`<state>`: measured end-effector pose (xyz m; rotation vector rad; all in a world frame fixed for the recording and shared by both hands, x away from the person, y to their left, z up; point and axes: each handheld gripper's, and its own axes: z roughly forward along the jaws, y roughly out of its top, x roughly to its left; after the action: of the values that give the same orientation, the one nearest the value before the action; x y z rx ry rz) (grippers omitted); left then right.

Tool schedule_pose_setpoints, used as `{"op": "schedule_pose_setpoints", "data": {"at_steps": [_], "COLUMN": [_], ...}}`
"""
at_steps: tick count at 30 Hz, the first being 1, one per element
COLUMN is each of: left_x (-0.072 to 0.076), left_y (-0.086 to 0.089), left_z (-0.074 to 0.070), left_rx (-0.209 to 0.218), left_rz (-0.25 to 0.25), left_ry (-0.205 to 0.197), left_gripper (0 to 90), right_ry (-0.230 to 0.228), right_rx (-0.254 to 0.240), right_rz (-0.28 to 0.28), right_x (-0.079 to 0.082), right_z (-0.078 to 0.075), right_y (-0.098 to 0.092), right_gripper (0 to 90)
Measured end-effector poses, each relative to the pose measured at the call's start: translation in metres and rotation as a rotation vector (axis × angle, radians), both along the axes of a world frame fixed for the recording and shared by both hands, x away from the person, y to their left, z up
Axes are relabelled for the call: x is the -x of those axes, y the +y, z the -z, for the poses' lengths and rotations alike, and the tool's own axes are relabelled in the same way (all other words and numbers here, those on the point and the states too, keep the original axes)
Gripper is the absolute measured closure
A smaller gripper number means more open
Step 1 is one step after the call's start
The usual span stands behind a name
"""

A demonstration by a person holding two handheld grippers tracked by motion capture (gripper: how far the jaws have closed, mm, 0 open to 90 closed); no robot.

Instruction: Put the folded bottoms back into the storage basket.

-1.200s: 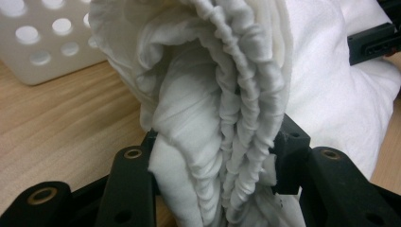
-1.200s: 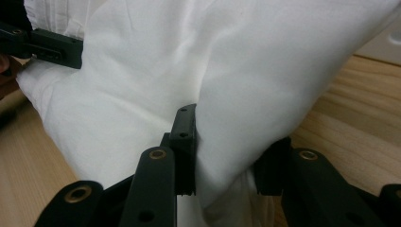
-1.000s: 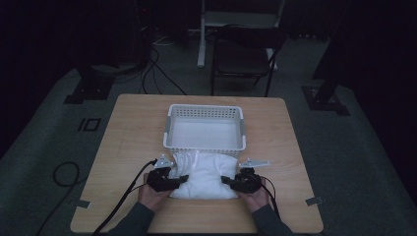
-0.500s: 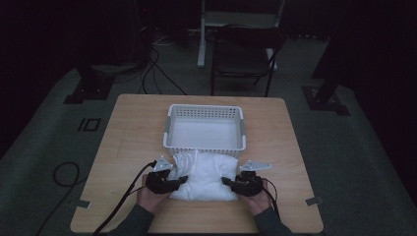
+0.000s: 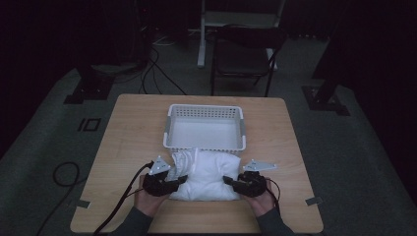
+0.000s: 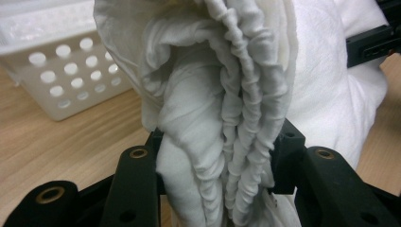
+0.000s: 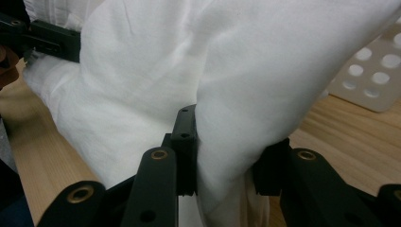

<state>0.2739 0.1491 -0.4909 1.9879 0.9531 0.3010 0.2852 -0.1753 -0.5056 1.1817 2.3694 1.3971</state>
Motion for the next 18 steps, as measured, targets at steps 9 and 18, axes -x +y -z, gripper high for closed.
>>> {"op": "schedule_pose_setpoints", "data": {"at_steps": [9, 18], "left_x": [0.005, 0.012], "left_y": [-0.001, -0.001], "left_z": [-0.014, -0.032], "left_rx": [0.000, -0.003], "left_rz": [0.000, -0.007], "left_ry": [-0.029, -0.078], "left_gripper": [56.8, 56.9], "right_ry": [-0.026, -0.075], "right_rx": [-0.008, 0.003], "right_rz": [0.002, -0.009], "right_x": [0.004, 0.006], "right_z": [-0.012, -0.032], "right_y": [-0.002, -0.001], "right_gripper": [67.9, 68.0]}}
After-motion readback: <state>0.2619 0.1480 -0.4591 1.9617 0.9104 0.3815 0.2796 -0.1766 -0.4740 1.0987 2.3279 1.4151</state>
